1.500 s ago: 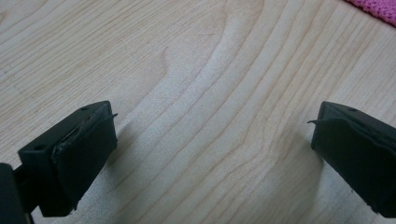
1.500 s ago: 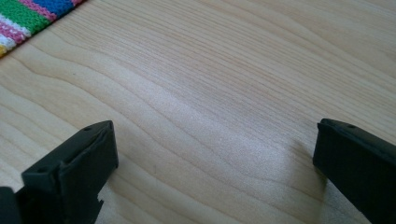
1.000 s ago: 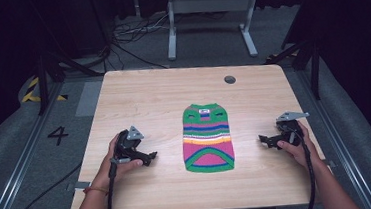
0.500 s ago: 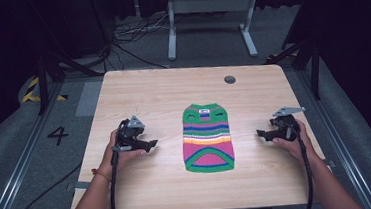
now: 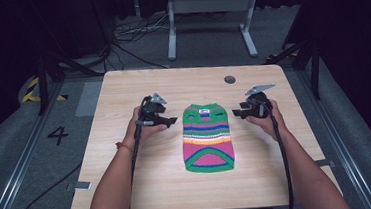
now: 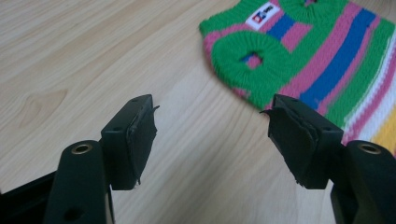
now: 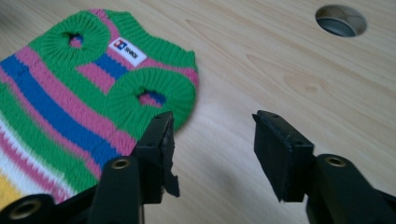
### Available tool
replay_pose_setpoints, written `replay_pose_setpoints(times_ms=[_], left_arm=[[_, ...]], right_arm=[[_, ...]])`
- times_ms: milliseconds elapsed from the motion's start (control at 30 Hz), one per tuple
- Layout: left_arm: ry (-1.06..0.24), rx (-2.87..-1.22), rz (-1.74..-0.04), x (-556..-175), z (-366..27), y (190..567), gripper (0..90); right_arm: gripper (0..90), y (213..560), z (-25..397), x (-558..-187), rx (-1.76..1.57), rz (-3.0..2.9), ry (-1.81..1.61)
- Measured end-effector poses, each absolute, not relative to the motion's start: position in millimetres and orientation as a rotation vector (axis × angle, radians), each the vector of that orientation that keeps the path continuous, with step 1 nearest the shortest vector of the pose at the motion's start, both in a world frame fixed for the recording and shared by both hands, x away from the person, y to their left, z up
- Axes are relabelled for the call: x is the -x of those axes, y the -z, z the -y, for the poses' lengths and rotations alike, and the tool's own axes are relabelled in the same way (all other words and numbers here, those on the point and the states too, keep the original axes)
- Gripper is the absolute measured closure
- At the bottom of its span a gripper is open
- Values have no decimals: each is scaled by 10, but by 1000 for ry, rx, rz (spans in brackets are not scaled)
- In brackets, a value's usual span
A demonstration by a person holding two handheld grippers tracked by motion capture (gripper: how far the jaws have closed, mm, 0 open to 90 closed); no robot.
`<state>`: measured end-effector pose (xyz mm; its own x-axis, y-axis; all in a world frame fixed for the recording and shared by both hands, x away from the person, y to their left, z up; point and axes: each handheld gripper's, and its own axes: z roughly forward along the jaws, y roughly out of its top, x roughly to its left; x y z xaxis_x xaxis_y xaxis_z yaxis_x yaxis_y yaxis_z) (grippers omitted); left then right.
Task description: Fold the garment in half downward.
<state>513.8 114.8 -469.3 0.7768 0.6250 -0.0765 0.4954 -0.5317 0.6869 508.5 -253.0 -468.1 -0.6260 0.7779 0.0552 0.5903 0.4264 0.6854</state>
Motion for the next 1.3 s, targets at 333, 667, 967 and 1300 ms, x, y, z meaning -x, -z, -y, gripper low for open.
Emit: replay_pose_setpoints(times_ms=[333, 667, 967, 1300], left_arm=[[-242, -2224, -865, -5347, -840, 4639, 367], [-202, -2228, -964, -5496, -677, 4848, 403], [-177, -2238, -990, -5469, -630, 4997, 421], [-198, -2212, -973, -5521, -528, 4921, 388]], right_arm=[[521, 4719, 2232, -5322, -1181, -2446, -979], [557, 4834, 2047, -5444, -1195, -2442, -957], [502, 4955, 1950, -5458, -1251, -2415, -891], [471, 4962, 2058, -5465, -1285, -2363, -981]])
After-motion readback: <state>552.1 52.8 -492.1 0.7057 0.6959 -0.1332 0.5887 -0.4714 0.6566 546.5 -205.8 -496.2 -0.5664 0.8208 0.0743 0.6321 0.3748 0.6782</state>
